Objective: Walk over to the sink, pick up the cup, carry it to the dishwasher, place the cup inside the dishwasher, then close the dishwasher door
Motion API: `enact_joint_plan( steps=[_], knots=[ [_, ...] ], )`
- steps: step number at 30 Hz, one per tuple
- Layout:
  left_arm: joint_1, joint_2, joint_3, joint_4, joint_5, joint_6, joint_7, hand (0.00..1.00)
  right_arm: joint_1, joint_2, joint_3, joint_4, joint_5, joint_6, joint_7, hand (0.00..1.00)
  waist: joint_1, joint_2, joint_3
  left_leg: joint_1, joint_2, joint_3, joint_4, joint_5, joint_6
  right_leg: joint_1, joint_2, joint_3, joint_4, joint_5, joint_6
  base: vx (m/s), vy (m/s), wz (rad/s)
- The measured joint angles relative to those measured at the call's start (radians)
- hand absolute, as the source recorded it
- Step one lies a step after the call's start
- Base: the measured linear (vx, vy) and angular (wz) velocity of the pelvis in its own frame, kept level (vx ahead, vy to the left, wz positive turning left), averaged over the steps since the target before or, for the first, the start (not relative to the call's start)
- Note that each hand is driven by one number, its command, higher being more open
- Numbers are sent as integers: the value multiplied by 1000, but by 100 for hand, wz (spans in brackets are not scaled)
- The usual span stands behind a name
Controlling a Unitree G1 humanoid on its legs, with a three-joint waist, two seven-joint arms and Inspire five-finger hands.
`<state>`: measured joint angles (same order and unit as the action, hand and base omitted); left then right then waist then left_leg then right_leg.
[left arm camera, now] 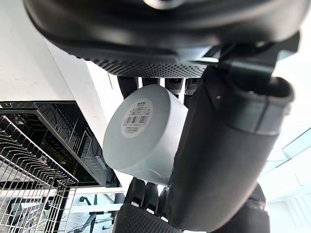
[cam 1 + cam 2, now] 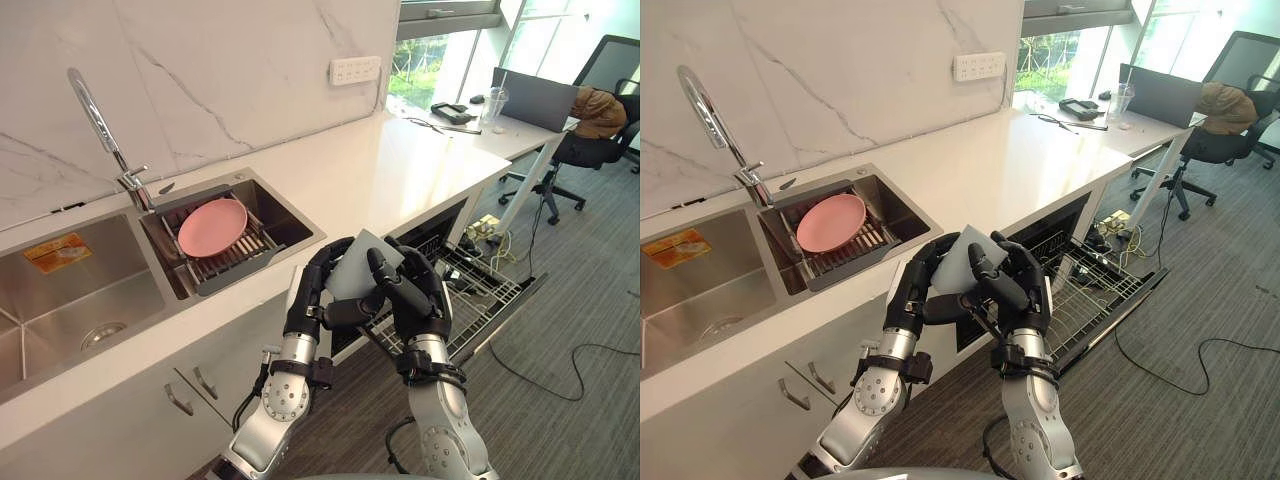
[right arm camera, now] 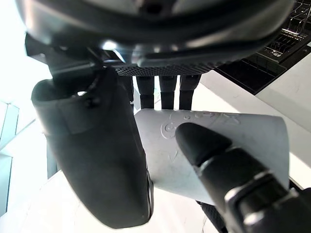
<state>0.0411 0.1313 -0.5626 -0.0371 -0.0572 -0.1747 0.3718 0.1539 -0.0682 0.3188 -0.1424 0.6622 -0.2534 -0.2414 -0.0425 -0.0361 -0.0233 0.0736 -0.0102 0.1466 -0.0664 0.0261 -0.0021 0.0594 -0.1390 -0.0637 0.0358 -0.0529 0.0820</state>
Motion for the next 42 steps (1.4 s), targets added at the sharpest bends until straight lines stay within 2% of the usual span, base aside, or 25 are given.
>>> enact_joint_plan(
  steps=[6,12,21,31,38,42],
  knots=[
    [2,-8,-7,-9,0,0,-14,90,-39,46,-36,-2,-39,2,10,30,1,-1,1,1,0,-1,-2,0,0,1,0,-2,0,0,0,0,0,0],
    [40,-36,42,-64,-31,-3,-73,90,-39,80,-124,-2,-77,6,19,30,2,-2,5,8,0,-3,-8,0,0,8,0,-7,-2,0,0,0,0,0],
    [75,-40,166,-105,-112,-4,-98,90,-38,87,-249,-2,-98,6,20,30,0,-2,30,15,1,-9,-20,4,-1,12,2,-16,-5,0,1,0,0,1],
    [148,-52,193,-128,-162,-7,-159,90,-31,88,-343,-2,-159,13,22,30,1,-1,39,11,1,-20,-20,4,-1,19,1,-28,-14,0,1,-3,-9,3],
    [222,-36,191,-100,-242,-6,-270,90,-23,68,-449,-2,-185,20,22,30,-1,3,56,7,1,-21,-20,4,-1,17,2,-30,-16,-1,2,0,0,0],
    [242,-29,192,-5,-261,-5,-319,90,-5,66,-487,-1,-185,26,24,30,-1,7,64,6,1,-21,-20,4,-1,16,2,-30,-17,-1,3,0,0,0]
  ],
)
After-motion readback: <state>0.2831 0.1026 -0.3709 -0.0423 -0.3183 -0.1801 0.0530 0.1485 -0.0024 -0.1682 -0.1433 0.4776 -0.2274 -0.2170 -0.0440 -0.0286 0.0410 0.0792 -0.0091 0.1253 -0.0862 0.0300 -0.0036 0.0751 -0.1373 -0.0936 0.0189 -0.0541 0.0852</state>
